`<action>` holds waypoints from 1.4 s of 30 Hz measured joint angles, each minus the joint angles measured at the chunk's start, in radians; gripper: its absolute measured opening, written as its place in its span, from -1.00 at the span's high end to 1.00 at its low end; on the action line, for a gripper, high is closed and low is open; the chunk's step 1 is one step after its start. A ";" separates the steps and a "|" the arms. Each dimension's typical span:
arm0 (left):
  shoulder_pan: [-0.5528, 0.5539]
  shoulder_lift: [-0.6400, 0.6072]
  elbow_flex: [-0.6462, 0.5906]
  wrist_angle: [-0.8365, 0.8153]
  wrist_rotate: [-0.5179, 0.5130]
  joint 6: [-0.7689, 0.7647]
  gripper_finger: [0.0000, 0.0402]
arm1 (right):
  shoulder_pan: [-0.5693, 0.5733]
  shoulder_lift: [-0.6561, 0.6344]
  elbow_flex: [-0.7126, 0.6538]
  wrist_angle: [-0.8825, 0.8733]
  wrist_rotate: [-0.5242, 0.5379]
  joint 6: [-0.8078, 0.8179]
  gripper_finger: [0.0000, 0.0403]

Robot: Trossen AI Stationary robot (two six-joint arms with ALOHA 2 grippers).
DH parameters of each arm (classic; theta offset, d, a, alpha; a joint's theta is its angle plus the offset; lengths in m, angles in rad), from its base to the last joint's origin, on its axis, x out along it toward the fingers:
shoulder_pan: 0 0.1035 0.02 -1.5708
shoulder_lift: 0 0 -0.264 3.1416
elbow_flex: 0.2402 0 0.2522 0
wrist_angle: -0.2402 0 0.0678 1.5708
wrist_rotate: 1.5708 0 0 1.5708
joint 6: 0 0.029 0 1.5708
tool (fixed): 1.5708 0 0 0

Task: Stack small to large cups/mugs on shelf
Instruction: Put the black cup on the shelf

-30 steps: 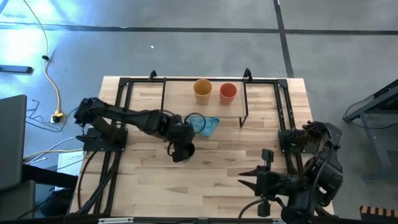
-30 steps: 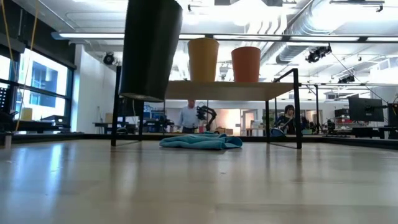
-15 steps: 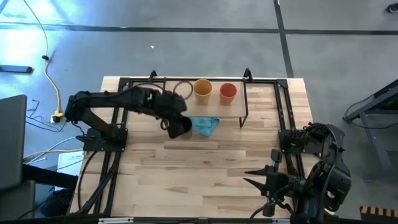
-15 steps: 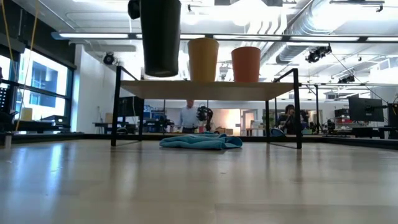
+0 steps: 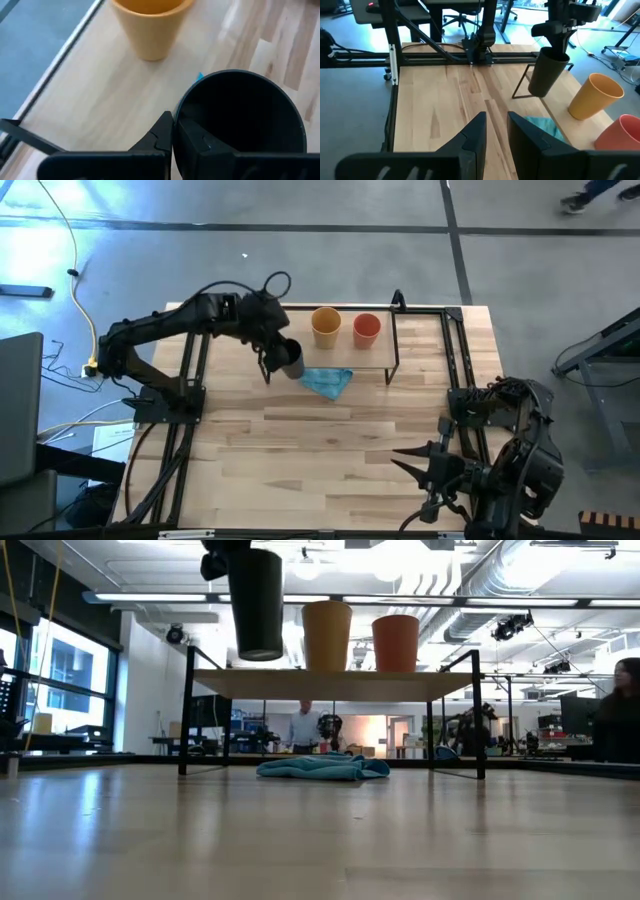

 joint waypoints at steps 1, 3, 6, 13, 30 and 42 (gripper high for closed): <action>0.018 0.000 0.000 0.001 0.009 0.010 1.00 | 0.000 0.000 0.000 0.000 0.000 0.001 0.66; 0.056 0.000 0.000 0.001 0.026 0.024 1.00 | -0.004 0.000 0.000 0.000 0.000 0.003 0.66; 0.111 0.000 0.002 -0.003 0.056 0.036 1.00 | -0.008 0.000 0.000 0.000 0.000 0.004 0.66; 0.207 0.019 0.093 -0.054 0.068 0.083 1.00 | -0.034 0.000 0.000 0.000 0.011 -0.014 0.66; 0.311 0.151 0.253 -0.180 0.105 0.184 1.00 | -0.088 0.000 0.000 0.000 0.010 -0.066 0.66; 0.315 0.195 0.253 -0.156 0.109 0.203 1.00 | -0.088 0.000 0.000 0.000 0.010 -0.054 0.66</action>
